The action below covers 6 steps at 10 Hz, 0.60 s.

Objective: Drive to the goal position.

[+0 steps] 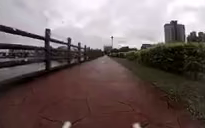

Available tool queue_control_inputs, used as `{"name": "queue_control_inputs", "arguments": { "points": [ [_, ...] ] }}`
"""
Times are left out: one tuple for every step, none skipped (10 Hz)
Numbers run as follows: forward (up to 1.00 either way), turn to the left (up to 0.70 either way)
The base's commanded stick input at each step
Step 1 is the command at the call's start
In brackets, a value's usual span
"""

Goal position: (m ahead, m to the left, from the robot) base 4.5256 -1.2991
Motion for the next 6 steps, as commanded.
{"name": "queue_control_inputs", "arguments": {
  "points": [
    [0.5, 0.0],
    [0.5, 0.0],
    [0.5, 0.0],
    [0.5, 0.0],
    [0.5, 0.0],
    [0.5, 0.0]
  ]
}}
